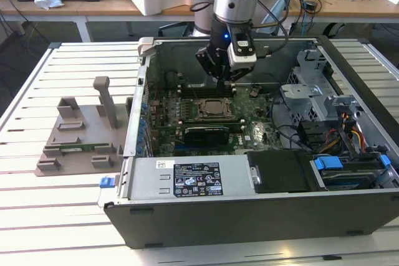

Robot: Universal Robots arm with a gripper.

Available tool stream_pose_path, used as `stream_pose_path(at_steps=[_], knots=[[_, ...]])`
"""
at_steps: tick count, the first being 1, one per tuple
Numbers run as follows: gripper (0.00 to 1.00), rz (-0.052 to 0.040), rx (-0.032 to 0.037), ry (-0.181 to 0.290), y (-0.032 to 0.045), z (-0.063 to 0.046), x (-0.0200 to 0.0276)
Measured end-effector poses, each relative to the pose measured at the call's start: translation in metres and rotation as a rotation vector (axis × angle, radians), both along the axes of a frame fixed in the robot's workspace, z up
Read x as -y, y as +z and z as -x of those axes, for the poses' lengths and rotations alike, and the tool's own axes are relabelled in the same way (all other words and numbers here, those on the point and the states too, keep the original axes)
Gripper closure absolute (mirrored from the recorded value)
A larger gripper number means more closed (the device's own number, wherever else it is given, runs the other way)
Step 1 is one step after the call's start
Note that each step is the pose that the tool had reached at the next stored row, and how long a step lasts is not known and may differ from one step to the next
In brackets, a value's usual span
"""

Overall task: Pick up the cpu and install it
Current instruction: 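Install the first cpu locking lever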

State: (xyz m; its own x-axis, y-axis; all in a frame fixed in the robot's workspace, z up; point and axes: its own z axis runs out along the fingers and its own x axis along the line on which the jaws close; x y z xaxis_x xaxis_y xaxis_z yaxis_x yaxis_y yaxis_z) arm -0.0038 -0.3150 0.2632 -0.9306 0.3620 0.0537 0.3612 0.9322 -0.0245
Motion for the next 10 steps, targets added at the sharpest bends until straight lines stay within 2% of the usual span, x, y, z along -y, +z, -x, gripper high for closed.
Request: stream_pose_path(at_steps=[4,10], knots=[[0.89,-0.0125,0.0,0.02,0.0,0.0,0.0],[0.89,-0.0439,0.0001,0.065,0.0,-0.0001,0.0]])
